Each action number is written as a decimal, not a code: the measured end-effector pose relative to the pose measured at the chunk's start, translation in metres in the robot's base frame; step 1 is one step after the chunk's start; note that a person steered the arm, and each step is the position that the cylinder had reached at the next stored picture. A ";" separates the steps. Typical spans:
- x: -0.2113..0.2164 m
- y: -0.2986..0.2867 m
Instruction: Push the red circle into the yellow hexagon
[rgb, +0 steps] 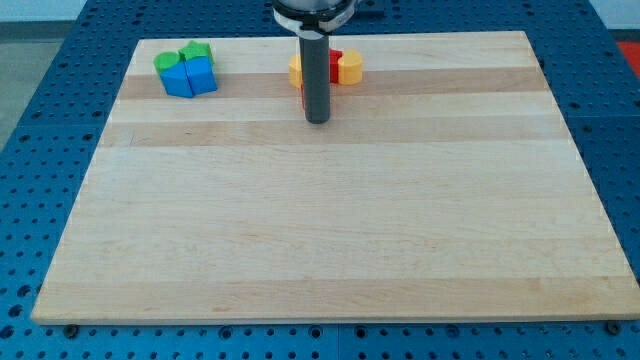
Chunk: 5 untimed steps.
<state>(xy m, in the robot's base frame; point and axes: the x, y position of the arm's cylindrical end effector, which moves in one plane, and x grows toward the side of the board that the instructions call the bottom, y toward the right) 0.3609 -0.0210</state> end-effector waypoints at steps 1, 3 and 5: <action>-0.010 0.000; -0.035 0.000; 0.065 -0.061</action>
